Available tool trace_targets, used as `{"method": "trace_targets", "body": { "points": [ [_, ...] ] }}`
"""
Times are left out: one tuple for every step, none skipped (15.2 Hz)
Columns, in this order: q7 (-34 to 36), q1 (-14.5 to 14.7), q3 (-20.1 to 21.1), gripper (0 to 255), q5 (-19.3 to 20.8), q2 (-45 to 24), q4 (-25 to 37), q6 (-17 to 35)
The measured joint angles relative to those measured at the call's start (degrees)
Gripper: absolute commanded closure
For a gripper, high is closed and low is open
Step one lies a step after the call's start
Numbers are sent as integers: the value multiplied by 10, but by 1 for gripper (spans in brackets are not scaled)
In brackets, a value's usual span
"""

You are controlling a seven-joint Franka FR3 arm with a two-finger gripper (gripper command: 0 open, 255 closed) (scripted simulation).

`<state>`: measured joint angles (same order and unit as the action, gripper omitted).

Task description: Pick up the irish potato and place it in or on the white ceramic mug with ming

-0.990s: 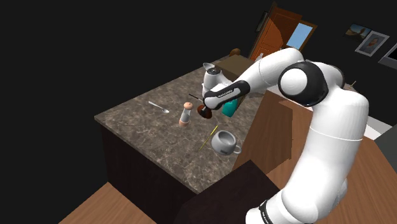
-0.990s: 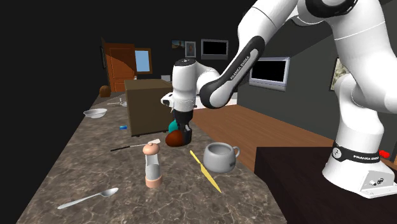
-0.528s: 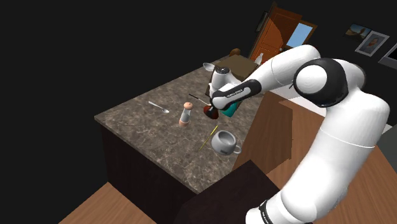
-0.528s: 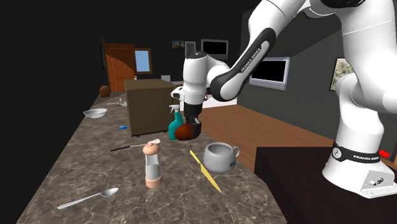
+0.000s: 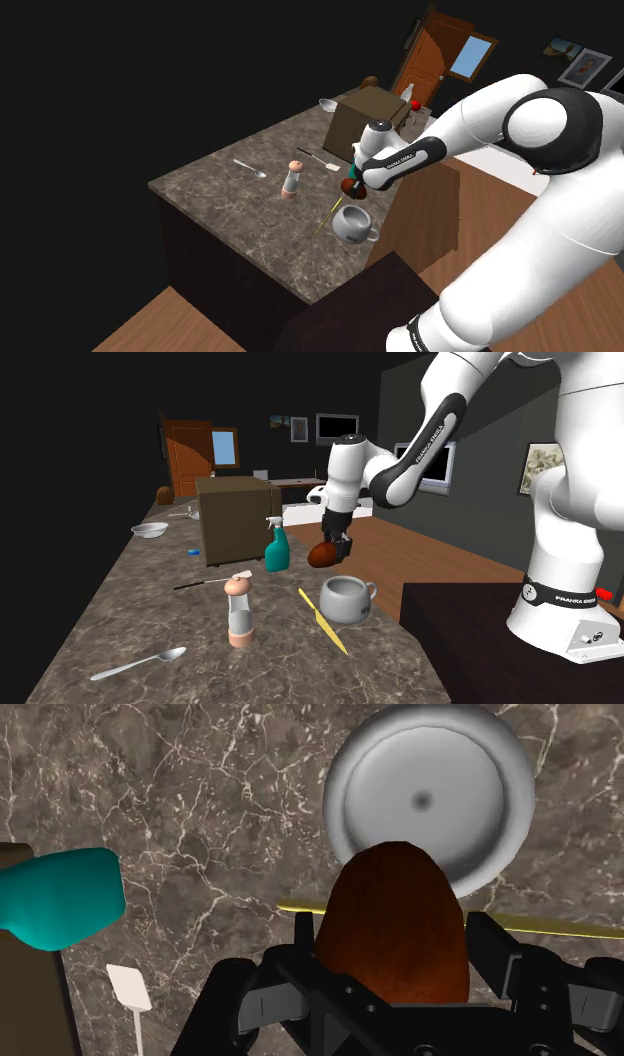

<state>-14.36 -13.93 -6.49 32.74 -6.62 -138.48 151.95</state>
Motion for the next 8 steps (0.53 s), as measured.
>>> {"method": "trace_targets", "body": {
  "points": [
    [-4, -5, -6, 255, 6, 17, -21, 7],
    [-7, -10, -11, 255, 14, 31, -40, 13],
    [-13, -18, -18, 255, 21, 45, -58, 21],
    [-22, -26, -26, 255, 27, 52, -70, 30],
    [-29, -34, -34, 255, 35, 70, -91, 36],
    [-32, -40, -40, 255, 44, 78, -105, 44],
    [-25, -43, -43, 255, 55, 75, -111, 54],
    [-16, -45, -44, 255, 65, 72, -116, 61]
  ]
}}
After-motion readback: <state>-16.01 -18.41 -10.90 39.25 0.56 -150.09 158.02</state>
